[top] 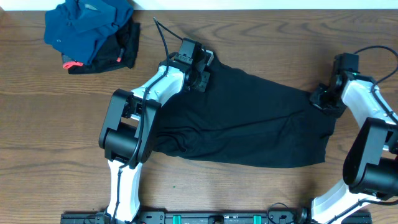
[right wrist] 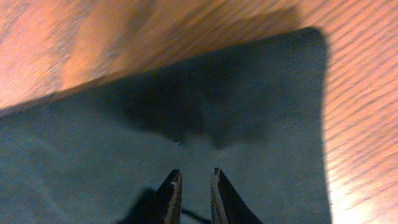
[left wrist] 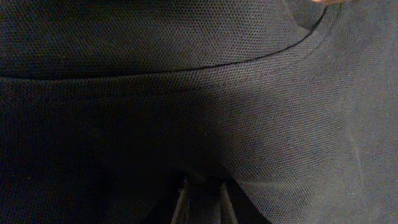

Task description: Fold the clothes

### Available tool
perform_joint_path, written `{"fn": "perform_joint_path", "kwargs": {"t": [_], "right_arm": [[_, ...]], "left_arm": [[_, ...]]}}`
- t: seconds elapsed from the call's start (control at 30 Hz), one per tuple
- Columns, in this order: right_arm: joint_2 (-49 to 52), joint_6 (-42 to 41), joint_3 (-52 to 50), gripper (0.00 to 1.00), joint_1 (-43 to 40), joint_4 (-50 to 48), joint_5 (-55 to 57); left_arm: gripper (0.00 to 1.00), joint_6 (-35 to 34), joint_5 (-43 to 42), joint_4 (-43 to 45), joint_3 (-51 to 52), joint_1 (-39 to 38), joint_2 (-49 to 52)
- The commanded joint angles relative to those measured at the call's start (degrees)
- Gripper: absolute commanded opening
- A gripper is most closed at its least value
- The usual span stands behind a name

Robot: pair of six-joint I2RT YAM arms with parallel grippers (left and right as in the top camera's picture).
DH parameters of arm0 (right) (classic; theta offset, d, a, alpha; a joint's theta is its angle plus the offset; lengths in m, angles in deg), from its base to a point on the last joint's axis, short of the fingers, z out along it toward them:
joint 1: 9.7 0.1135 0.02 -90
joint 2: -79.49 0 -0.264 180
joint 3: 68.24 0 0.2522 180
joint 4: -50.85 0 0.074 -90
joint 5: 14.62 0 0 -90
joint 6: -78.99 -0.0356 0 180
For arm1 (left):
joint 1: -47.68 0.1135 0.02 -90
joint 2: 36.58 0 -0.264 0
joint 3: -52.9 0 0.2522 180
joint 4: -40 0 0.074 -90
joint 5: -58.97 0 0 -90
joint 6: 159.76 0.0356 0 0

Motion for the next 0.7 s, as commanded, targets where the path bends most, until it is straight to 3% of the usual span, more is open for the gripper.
{"fn": "perform_joint_path", "kwargs": {"t": [0.0, 0.4, 0.67], "right_arm": [[1.16, 2.67, -0.37, 0.14, -1.55, -0.17, 1.03], [7.23, 3.63, -0.37, 0.12, -1.68, -1.49, -0.07], [9.29, 4.52, -0.37, 0.15, -1.81, -4.85, -0.5]], "left_arm": [[0.19, -0.31, 0.13, -0.39, -0.02, 0.28, 2.84], [0.19, -0.28, 0.15, -0.33, -0.02, 0.28, 2.84], [0.19, -0.5, 0.17, 2.16, -0.02, 0.28, 2.84]]}}
